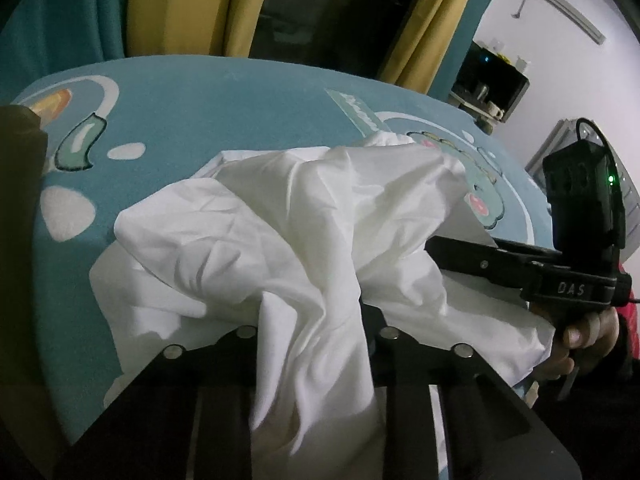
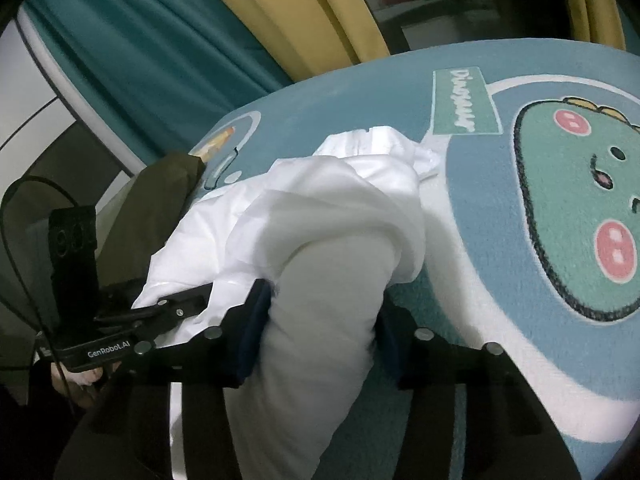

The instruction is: Fold large clothes

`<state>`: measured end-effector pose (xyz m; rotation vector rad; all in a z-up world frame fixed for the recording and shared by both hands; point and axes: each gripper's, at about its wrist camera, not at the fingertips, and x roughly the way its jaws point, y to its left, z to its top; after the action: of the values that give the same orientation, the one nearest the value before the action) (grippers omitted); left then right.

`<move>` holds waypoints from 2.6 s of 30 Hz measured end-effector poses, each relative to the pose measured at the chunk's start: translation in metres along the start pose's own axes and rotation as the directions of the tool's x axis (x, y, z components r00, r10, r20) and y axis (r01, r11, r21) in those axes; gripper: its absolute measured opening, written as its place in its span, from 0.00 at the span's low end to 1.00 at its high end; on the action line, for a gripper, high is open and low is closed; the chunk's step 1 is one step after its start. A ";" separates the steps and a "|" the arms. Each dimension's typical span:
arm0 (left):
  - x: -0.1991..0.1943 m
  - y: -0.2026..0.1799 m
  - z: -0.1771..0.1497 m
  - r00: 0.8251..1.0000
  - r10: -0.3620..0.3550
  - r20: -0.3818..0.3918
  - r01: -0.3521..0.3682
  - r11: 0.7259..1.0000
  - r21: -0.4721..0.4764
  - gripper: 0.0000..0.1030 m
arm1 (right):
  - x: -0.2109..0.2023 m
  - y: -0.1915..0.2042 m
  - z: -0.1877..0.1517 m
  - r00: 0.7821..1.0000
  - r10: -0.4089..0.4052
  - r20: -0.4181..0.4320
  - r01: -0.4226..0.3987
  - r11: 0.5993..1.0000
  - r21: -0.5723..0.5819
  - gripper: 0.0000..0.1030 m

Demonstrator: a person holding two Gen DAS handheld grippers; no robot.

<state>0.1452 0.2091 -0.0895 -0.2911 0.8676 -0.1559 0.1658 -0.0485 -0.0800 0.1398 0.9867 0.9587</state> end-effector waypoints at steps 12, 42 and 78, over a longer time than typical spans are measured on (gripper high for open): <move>-0.002 0.011 -0.001 0.999 -0.031 -0.009 0.030 0.999 -0.036 0.32 | -0.002 -0.006 -0.004 0.998 0.059 0.001 -0.059 0.997 0.057 0.52; -0.122 0.045 0.049 0.934 0.051 0.353 -0.042 0.999 -0.033 0.17 | -0.018 0.118 0.089 0.952 0.230 0.201 -0.166 0.942 -0.293 0.25; -0.058 0.116 0.074 0.959 0.280 0.036 -0.276 0.956 -0.096 0.37 | 0.088 0.054 0.087 0.992 -0.126 0.007 0.126 0.976 -0.180 0.66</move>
<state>0.1668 0.3480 -0.0382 -0.2527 0.8591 0.1523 0.2154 0.0752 -0.0595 -0.0760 0.8972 0.9268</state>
